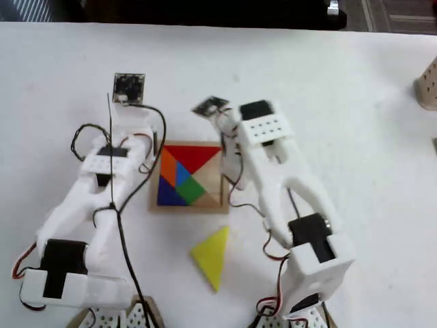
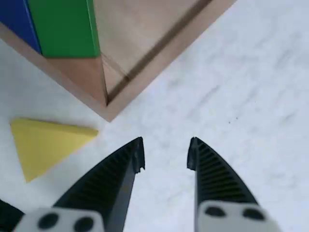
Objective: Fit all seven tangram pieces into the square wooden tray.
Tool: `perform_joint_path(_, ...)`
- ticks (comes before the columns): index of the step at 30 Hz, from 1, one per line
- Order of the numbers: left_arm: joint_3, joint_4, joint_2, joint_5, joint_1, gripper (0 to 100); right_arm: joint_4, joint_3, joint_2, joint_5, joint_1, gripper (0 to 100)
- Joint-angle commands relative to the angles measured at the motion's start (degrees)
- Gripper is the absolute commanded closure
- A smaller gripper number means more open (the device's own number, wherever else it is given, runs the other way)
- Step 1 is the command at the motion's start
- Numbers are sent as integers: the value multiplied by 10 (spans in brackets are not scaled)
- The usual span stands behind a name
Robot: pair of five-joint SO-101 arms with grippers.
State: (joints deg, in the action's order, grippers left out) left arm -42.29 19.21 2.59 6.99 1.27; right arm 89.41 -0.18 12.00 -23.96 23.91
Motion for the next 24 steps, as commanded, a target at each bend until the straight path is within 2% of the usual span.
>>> perform_joint_path(1,41,-19,5,-2,9,976,29,-28,0,30,20,861)
perform_joint_path(6,41,-19,7,-2,9,976,44,49,-29,-31,60,861)
perform_joint_path(10,42,-19,8,-2,24,976,-57,191,-134,-55,86,860)
perform_joint_path(17,53,-15,7,-2,44,976,-233,424,-275,-52,103,861)
perform_joint_path(20,53,-15,7,-2,44,976,-255,495,-306,-56,152,865)
perform_joint_path(24,53,-15,6,-2,44,976,-269,571,-390,-55,252,925)
